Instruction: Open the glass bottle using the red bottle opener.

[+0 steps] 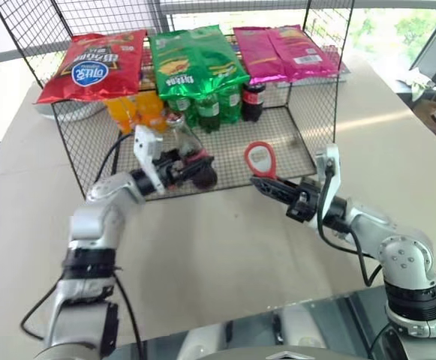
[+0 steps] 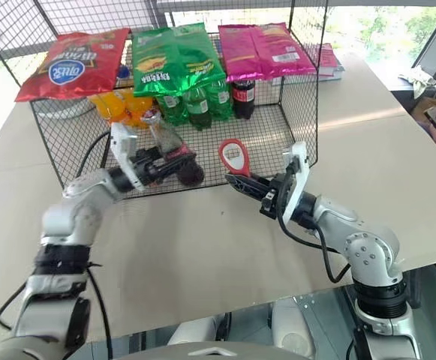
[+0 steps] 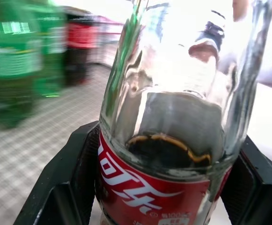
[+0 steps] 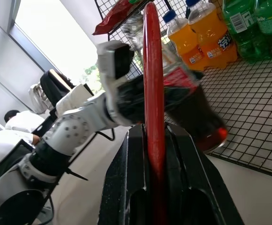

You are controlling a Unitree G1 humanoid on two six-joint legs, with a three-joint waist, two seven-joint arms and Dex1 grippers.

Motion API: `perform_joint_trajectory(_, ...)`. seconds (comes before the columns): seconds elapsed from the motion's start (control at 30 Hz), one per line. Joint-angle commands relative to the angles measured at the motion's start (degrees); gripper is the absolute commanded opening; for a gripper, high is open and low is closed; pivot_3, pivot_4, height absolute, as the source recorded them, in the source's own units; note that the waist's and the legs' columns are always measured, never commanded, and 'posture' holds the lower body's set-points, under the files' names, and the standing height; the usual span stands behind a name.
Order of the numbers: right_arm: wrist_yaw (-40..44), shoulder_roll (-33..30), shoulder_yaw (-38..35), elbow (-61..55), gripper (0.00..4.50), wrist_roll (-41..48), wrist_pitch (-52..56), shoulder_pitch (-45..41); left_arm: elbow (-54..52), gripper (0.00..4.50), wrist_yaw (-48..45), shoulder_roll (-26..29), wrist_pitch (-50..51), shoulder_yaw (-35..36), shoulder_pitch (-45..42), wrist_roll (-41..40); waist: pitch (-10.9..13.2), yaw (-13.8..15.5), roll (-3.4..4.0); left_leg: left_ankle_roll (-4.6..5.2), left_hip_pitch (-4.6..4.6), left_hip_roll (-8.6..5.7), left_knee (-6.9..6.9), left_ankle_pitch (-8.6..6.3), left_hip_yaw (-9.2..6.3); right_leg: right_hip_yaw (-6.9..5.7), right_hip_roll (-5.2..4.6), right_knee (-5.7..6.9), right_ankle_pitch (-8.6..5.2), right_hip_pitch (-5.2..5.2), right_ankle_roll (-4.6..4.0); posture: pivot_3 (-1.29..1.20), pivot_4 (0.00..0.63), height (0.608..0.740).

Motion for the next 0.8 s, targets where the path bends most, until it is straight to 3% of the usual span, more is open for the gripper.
perform_joint_trajectory(0.03,1.6,-0.5,0.0,-1.3,0.00,-0.3,-1.4,-0.5,-8.5,2.77,-0.4,0.6,1.0,0.4,2.6,-2.2,0.0,0.2,0.00,0.00,0.01,-0.01,0.01,0.00,0.00,0.00,0.00,0.01,0.00,0.01,0.00,0.00,0.150,0.740)
perform_joint_trajectory(0.33,2.2,0.4,1.2,0.1,0.00,-1.7,-1.8,-0.9,-8.1,2.77,2.2,-3.2,-6.2,-3.5,8.9,5.8,0.0,1.2,0.00,0.00,0.17,-0.01,0.04,0.00,0.02,-0.01,0.03,0.04,0.01,0.17,-0.01,0.00,0.150,0.740)
perform_joint_trajectory(0.4,2.1,0.4,1.3,0.2,0.00,-2.1,-1.9,-0.8,-7.7,3.81,1.7,-3.4,-7.3,-3.7,9.4,6.5,0.0,1.2,0.00,0.00,0.17,-0.01,0.04,0.00,0.03,0.01,0.02,0.04,0.01,0.18,-0.01,0.00,0.150,0.740)
perform_joint_trajectory(0.47,1.8,0.4,1.4,0.2,0.00,-2.7,-2.3,-0.9,-7.5,4.47,1.3,-3.6,-8.1,-3.5,9.7,6.6,0.0,1.1,0.00,0.00,0.18,-0.01,0.04,0.00,0.04,0.01,0.02,0.04,0.01,0.18,-0.01,0.00,0.150,0.740)
perform_joint_trajectory(0.8,3.1,-0.2,3.1,-0.3,0.00,-10.7,-7.3,-2.5,-9.0,4.47,-0.5,-1.7,-8.6,-1.6,9.2,4.7,0.0,1.1,0.00,0.00,0.19,-0.01,0.04,0.00,0.04,0.01,0.03,0.06,0.01,0.18,-0.01,0.00,0.150,0.740)
